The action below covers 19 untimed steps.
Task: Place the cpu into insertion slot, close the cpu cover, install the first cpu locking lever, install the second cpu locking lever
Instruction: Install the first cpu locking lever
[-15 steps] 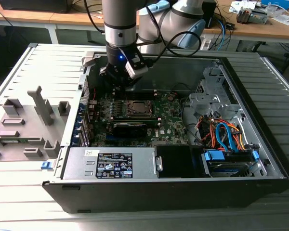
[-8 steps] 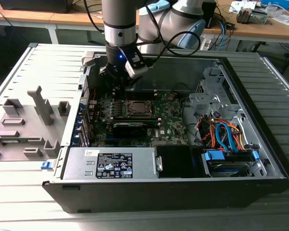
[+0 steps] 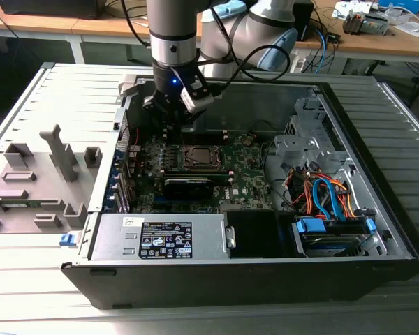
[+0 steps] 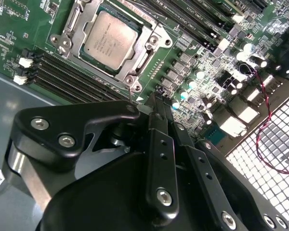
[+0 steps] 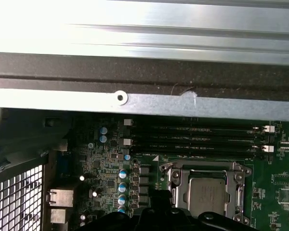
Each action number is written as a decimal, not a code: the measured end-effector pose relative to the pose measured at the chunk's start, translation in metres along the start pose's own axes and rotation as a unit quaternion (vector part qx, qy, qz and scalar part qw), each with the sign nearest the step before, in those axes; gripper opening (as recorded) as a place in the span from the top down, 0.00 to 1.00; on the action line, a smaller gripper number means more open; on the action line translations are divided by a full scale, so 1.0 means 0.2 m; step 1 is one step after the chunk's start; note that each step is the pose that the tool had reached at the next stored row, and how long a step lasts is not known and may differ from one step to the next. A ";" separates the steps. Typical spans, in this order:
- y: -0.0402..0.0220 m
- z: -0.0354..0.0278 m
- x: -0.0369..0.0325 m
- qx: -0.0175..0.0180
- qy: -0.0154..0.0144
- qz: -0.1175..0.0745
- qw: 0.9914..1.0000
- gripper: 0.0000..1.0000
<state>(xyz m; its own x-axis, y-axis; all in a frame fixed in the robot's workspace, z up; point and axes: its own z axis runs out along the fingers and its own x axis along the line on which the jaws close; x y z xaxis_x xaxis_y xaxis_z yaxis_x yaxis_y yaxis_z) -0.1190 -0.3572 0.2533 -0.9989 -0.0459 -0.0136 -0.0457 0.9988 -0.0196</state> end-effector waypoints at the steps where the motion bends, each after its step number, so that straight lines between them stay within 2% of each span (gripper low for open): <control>1: 0.000 0.000 0.000 0.000 0.000 0.000 1.000 0.89; 19: 0.001 -0.005 0.015 0.000 0.000 0.000 1.000 0.89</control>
<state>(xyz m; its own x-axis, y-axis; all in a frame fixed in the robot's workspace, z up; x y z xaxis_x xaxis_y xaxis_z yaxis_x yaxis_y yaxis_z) -0.1220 -0.3572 0.2543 -0.9989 -0.0459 -0.0135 -0.0457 0.9988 -0.0198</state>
